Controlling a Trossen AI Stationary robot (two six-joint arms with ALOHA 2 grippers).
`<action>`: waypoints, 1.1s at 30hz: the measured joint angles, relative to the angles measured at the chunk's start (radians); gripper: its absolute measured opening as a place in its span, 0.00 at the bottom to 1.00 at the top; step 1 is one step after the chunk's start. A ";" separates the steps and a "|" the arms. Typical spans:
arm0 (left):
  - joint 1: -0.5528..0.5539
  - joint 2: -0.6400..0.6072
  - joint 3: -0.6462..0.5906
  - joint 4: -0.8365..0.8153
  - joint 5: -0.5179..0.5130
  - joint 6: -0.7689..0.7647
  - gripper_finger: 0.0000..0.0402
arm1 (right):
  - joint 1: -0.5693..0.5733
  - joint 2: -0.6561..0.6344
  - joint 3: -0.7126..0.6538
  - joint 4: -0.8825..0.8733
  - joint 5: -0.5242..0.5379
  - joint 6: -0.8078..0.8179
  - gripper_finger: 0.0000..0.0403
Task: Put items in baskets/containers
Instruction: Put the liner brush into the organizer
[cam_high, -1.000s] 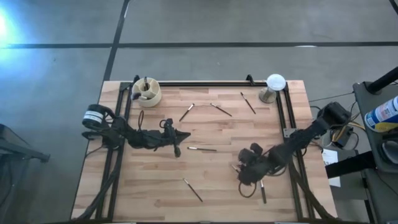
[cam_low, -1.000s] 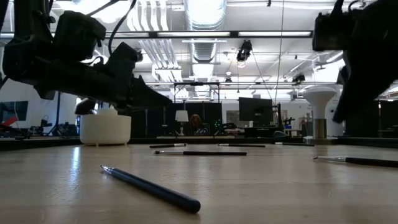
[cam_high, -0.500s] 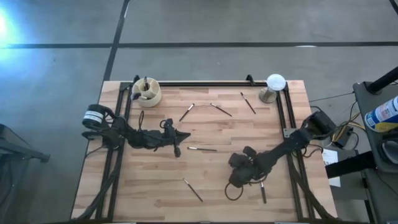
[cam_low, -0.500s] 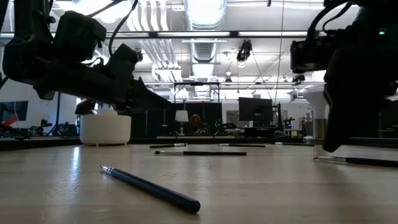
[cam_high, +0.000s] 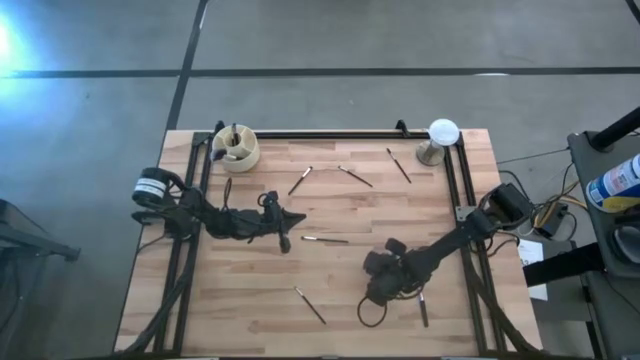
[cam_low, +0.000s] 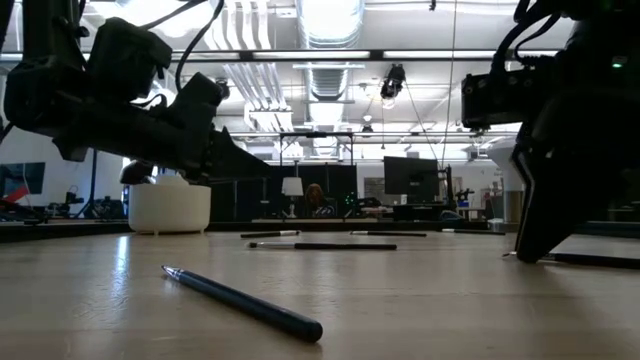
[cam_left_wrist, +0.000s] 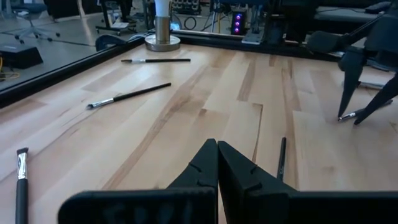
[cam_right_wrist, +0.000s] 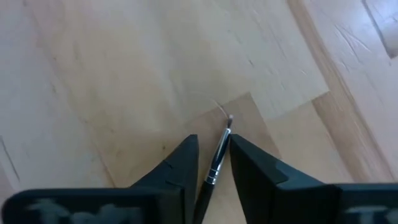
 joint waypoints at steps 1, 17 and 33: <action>0.000 0.000 0.000 -0.005 0.000 0.000 0.00 | -0.001 -0.001 0.000 0.001 -0.001 -0.008 0.19; 0.017 -0.008 0.047 -0.090 0.028 -0.013 0.03 | -0.066 -0.027 0.025 0.038 0.002 -0.301 0.02; 0.016 -0.004 0.097 0.089 0.272 0.082 0.30 | -0.196 -0.247 -0.210 0.791 -0.002 -0.822 0.02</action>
